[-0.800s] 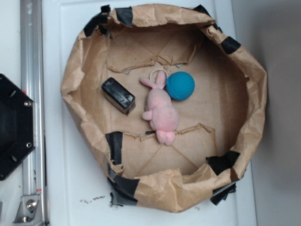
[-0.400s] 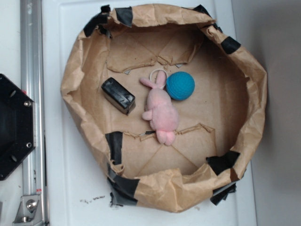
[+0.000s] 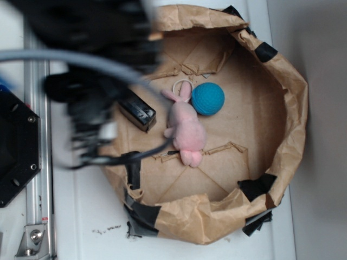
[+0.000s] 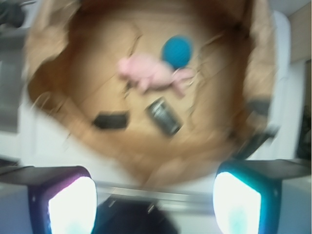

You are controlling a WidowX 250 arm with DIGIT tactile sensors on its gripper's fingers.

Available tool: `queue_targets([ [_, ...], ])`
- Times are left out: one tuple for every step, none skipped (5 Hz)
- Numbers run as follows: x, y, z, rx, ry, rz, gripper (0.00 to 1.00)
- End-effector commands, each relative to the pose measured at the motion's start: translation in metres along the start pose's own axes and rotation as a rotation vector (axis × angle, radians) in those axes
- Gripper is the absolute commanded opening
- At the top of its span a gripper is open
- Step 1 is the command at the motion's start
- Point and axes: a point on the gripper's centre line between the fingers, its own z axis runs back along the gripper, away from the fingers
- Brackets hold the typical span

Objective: Grab the black box.

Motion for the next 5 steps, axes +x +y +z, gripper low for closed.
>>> queue_targets([
  [0.036, 0.017, -0.044, 0.061, -0.064, -0.258, 1.00],
  [0.014, -0.004, -0.059, 0.127, -0.042, -0.266, 1.00],
  [0.018, 0.012, -0.086, 0.081, -0.015, -0.229, 1.00],
  [0.023, 0.005, -0.117, 0.083, 0.021, -0.287, 1.00],
  [0.018, -0.005, -0.139, 0.036, 0.053, -0.352, 1.00],
])
